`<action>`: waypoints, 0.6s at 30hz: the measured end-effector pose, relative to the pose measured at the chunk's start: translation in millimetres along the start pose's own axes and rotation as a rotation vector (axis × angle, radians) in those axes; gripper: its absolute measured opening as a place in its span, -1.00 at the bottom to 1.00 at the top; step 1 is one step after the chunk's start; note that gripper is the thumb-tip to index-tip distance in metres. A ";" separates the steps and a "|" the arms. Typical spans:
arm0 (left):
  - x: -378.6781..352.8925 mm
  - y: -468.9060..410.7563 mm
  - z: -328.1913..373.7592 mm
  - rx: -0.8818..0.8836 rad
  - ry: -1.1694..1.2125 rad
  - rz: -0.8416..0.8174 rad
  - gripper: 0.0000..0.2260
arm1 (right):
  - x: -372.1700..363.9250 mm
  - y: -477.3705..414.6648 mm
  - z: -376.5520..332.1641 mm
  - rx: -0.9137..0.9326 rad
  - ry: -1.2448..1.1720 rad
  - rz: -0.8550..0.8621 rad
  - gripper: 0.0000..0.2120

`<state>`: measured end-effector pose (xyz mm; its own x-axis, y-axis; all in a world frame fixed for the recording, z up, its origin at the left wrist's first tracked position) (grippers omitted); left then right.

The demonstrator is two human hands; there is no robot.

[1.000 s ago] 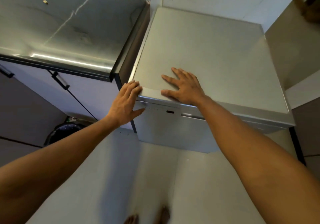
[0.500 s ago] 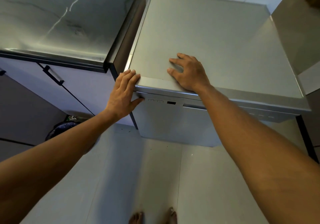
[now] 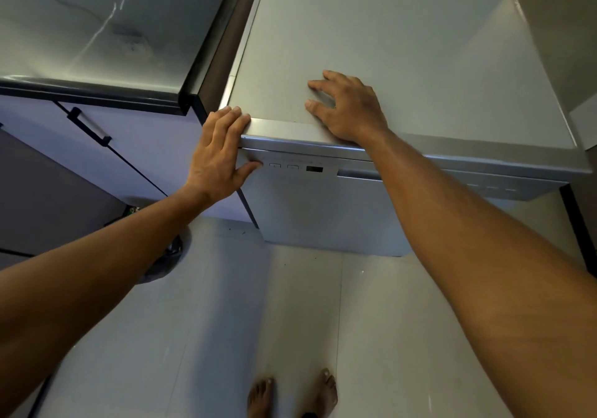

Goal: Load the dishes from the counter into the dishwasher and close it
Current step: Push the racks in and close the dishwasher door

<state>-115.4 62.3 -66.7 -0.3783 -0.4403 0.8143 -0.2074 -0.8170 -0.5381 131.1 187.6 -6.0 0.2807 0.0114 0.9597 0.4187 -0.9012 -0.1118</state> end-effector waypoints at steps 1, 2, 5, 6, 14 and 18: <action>0.7 -0.8 -0.2 -0.001 -0.005 -0.002 -0.27 | 0.2 -0.3 0.2 0.001 0.000 -0.001 -0.51; 1.1 -0.8 -0.1 -0.002 -0.006 -0.007 -0.27 | 0.3 0.5 0.6 -0.002 -0.004 -0.002 -0.51; 2.8 -2.1 -0.5 0.002 0.000 -0.003 -0.27 | 0.4 0.7 -0.4 0.000 -0.009 0.011 -0.51; 2.9 -1.9 0.0 0.006 0.003 -0.003 -0.27 | 0.6 1.4 -1.3 0.000 -0.008 0.014 -0.52; -2.5 -1.4 1.9 0.062 0.036 0.005 -0.14 | 0.9 -0.6 -1.1 -0.002 -0.022 0.040 -0.53; -3.8 -2.1 -2.5 0.046 0.000 -0.029 -0.11 | 0.4 -0.7 -0.2 -0.008 -0.045 0.049 -0.54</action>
<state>-115.8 66.6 -69.2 -0.3727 -0.4162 0.8294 -0.1765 -0.8457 -0.5037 130.7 188.2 -5.4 0.3391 -0.0138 0.9406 0.3968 -0.9045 -0.1564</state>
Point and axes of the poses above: each hand's wrist, its own y-axis away from the middle knuckle, its own x-axis out of the back of the hand, z = x × y, the point moved 1 cm from there along -y, towards the middle knuckle, and after that the axes turned 7 degrees about y, right-handed, at the moved point
